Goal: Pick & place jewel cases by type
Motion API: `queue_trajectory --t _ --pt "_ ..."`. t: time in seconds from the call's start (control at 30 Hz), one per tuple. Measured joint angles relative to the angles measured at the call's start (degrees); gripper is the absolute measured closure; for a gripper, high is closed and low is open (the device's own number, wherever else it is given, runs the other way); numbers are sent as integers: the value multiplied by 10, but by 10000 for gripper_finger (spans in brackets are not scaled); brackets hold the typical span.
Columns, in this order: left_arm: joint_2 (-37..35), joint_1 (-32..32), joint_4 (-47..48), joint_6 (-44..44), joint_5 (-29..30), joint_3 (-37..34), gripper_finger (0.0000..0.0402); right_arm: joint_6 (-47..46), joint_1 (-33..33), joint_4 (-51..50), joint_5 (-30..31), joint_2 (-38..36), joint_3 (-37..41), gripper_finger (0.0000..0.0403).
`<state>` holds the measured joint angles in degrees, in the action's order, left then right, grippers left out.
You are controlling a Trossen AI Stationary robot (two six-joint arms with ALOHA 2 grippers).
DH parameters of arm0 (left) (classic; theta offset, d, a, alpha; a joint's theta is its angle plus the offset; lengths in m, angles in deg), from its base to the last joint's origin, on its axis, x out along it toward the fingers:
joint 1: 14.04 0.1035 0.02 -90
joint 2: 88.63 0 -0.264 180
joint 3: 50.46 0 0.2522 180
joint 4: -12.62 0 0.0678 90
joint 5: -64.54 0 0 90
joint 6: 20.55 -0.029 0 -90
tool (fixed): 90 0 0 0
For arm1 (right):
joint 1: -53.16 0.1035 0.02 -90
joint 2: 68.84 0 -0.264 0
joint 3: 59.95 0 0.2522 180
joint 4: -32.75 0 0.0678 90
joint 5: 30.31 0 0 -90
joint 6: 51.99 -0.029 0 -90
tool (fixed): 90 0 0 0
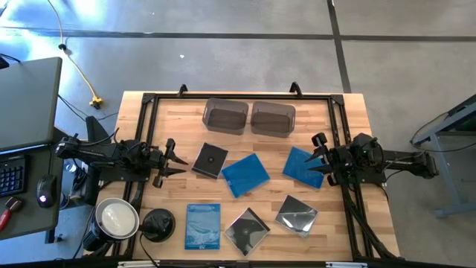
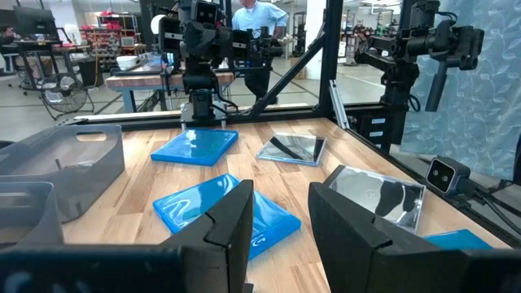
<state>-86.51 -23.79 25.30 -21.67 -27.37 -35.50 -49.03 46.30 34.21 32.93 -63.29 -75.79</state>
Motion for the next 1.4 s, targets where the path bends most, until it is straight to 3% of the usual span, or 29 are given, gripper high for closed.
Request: queue_trajectory --t 0.77,1.27,1.4 --pt "0 0 0 0 0 0 283 0 0 0 0 0 0 284" --pt "0 0 -160 84 0 0 283 0 0 0 0 0 0 284" --pt "0 0 -111 46 0 17 283 0 0 0 0 0 0 284"
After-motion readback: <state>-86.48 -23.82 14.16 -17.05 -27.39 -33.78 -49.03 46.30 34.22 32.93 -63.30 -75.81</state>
